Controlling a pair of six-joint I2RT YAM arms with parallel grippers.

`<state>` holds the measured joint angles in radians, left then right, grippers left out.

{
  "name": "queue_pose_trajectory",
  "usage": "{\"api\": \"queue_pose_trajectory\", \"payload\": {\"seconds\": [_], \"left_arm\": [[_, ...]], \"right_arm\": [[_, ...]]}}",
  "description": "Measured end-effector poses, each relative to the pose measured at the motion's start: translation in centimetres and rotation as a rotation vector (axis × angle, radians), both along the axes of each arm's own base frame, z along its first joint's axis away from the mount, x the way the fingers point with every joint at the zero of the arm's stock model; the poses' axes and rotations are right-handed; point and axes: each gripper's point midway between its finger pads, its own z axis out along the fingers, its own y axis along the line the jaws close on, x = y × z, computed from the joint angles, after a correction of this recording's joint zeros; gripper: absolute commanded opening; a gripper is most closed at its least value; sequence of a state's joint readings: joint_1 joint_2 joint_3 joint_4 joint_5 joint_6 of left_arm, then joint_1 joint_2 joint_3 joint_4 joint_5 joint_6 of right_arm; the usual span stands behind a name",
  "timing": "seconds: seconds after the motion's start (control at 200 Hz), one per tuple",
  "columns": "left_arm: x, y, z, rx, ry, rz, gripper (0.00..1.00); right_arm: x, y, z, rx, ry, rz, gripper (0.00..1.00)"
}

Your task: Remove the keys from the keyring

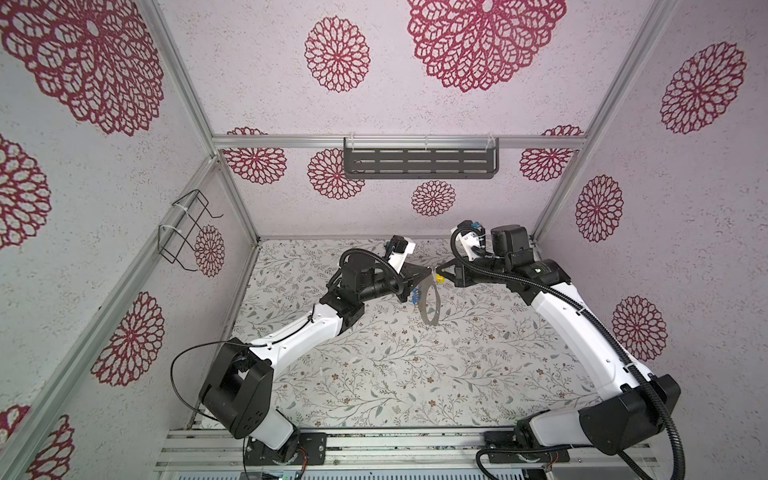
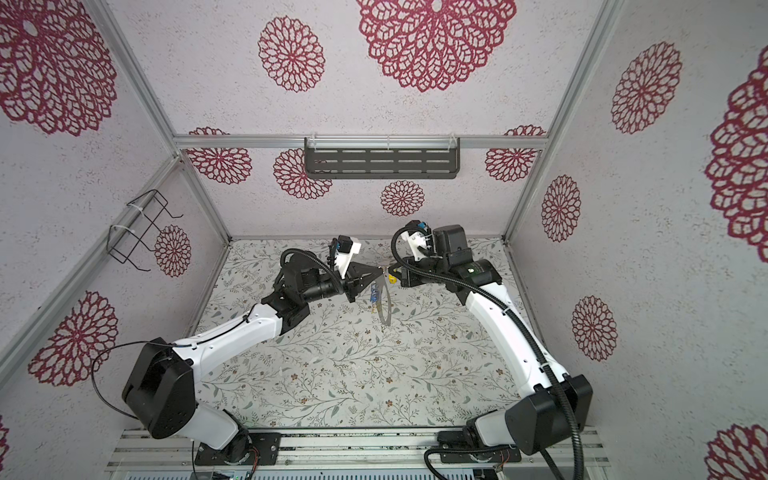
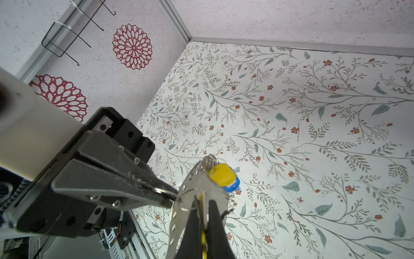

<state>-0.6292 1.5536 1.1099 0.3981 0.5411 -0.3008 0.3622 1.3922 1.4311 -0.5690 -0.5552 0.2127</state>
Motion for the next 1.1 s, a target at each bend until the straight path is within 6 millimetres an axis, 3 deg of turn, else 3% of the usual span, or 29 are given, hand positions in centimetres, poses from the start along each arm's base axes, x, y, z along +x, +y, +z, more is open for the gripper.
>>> {"api": "queue_pose_trajectory", "payload": {"seconds": [0.205, 0.495, 1.101], "left_arm": [[0.7, 0.2, 0.6, -0.077, 0.046, 0.015, 0.00], [2.0, -0.6, -0.1, -0.158, 0.121, 0.023, 0.00], [3.5, -0.2, 2.7, -0.315, 0.068, 0.107, 0.00]], "right_arm": [[0.3, 0.3, -0.6, 0.034, -0.020, 0.013, 0.00], [0.7, -0.2, -1.5, 0.073, -0.033, -0.031, 0.00], [1.1, 2.4, 0.8, 0.107, -0.139, -0.069, 0.00]]}}
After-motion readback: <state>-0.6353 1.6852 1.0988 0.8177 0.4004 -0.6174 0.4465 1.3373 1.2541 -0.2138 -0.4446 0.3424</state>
